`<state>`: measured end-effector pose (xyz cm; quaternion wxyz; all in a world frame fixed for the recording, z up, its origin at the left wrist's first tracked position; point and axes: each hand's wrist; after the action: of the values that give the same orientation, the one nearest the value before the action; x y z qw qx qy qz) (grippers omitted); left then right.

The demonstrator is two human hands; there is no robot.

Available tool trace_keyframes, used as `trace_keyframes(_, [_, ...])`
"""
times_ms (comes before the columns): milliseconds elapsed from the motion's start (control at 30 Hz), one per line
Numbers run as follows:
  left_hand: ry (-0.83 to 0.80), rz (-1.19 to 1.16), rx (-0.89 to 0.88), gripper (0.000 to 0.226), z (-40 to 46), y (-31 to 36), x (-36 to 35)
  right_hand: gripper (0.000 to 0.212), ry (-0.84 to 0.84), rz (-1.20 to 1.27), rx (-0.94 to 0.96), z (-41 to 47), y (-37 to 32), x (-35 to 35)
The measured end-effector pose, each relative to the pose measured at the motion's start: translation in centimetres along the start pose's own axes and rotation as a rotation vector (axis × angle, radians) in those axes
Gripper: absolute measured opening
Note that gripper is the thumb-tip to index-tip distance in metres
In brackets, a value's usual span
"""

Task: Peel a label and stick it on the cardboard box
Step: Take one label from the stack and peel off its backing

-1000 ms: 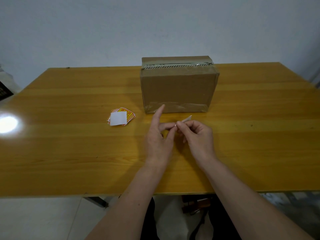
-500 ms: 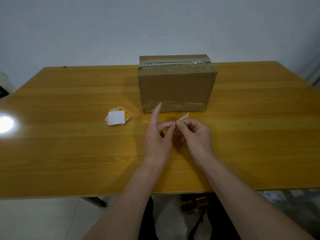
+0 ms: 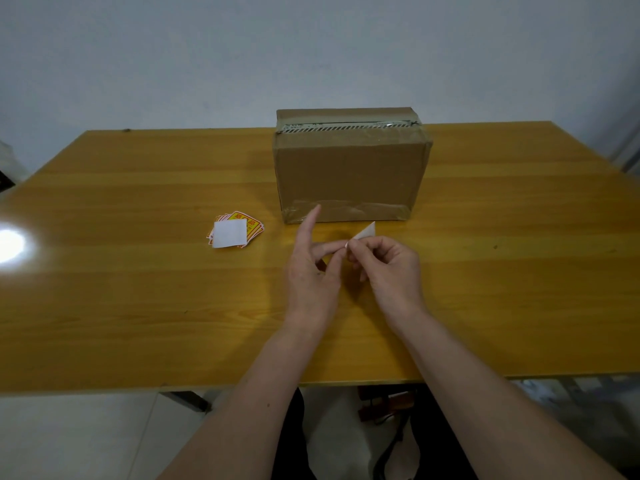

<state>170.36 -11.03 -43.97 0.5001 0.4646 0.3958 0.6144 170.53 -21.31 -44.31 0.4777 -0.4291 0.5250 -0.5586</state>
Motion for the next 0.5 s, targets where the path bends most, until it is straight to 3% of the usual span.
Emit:
trace_keyframes(367, [0.01,0.015,-0.03,0.067,-0.14,0.05,-0.02,0.02,-0.004,0.039,-0.027,0.1,-0.11,0.12])
trace_keyframes(500, [-0.003,0.044,-0.014,0.047,-0.17,0.25,0.16,0.026,-0.004,0.067,-0.028,0.1,-0.14,0.14])
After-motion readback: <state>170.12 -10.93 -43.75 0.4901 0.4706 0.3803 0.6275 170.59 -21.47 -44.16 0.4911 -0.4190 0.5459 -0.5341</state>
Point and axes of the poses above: each hand's wrist, its own z-axis towards the middle knuckle, its own x-axis out of the back of the hand, y = z × x, and after that the axes turned 5 degrees about -y, right-handed
